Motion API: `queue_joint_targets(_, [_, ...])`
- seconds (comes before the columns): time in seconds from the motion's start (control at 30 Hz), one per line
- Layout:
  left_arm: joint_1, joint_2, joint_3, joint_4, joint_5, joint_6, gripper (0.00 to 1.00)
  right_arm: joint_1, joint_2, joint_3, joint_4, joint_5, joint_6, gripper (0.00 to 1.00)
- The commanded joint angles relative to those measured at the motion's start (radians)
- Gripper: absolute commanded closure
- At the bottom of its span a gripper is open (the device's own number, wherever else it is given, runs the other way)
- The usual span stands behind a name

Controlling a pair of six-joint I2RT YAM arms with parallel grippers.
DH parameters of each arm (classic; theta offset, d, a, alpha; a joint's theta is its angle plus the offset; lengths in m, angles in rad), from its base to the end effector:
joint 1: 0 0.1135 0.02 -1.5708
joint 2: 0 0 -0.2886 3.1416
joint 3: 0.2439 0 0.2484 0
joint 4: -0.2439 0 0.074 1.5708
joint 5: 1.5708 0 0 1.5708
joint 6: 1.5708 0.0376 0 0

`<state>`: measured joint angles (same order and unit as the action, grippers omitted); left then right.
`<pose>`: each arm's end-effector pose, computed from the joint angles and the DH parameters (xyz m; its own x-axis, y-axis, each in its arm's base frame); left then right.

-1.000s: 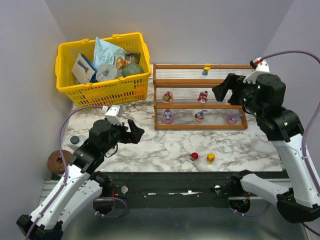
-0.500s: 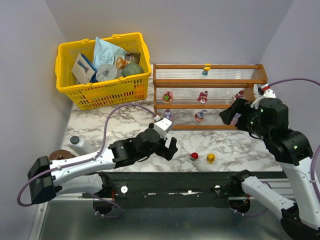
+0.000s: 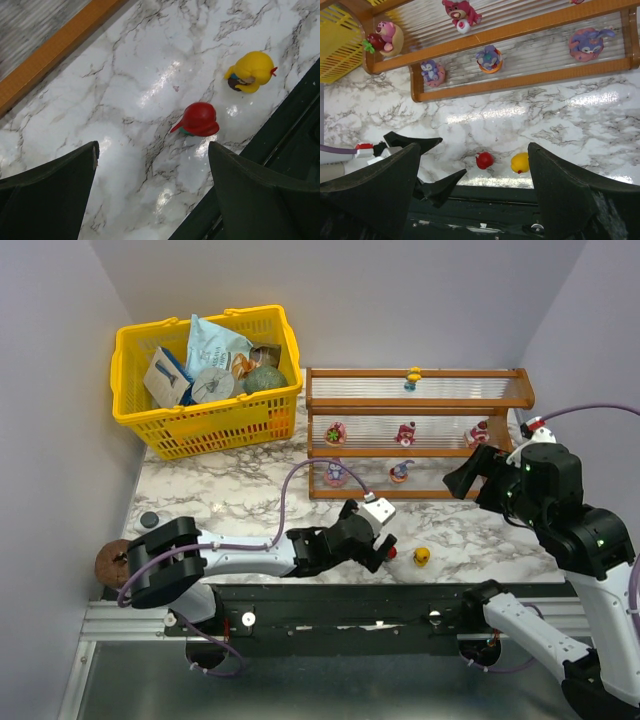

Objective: Place and organize the plastic toys onto the shelf

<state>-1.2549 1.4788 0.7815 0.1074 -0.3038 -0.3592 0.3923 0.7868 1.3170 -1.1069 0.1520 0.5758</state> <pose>0.1064 -0.2894 0.2310 -0.4535 0.3077 -0.8365 0.7161 0.6846 -0.1363 0.0826 0.0280 0.4309 -0.5645 0.3489 -0.7481 0.0558 0.9203 0.3872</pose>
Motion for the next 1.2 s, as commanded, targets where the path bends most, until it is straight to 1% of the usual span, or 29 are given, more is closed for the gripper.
queue_joint_targets(0.0, [-0.026, 0.07, 0.033, 0.153, 0.008, 0.011, 0.02, -0.004, 0.003, 0.014, -0.048, 0.015, 0.002, 0.06])
queue_joint_targets(0.13, [-0.028, 0.116, 0.015, 0.221, 0.09, -0.001, 0.08, -0.003, 0.005, 0.021, -0.065, 0.03, 0.002, 0.07])
queue_joint_targets(0.3, [-0.029, 0.175, 0.004, 0.291, 0.126, -0.015, 0.09, -0.004, 0.003, 0.036, -0.1, 0.047, 0.006, 0.07])
queue_joint_targets(0.5, [-0.029, 0.248, 0.03, 0.305, 0.126, -0.006, 0.12, -0.004, -0.011, 0.045, -0.14, 0.072, 0.004, 0.07])
queue_joint_targets(0.53, [-0.029, 0.256, 0.033, 0.305, 0.126, 0.0, 0.15, -0.003, -0.012, 0.047, -0.143, 0.076, 0.004, 0.07])
queue_joint_targets(0.63, [-0.029, 0.282, 0.038, 0.301, 0.098, -0.001, 0.21, -0.004, -0.018, 0.047, -0.157, 0.083, -0.001, 0.07])
queue_joint_targets(0.77, [-0.031, 0.287, 0.03, 0.304, 0.059, -0.006, 0.27, -0.004, -0.024, 0.047, -0.168, 0.089, -0.002, 0.07])
queue_joint_targets(0.83, [-0.031, 0.284, 0.028, 0.311, 0.043, -0.007, 0.29, -0.004, -0.027, 0.047, -0.172, 0.095, -0.008, 0.07])
queue_joint_targets(1.17, [-0.047, 0.301, 0.035, 0.341, 0.017, 0.003, 0.32, -0.004, -0.024, 0.053, -0.186, 0.113, -0.036, 0.07])
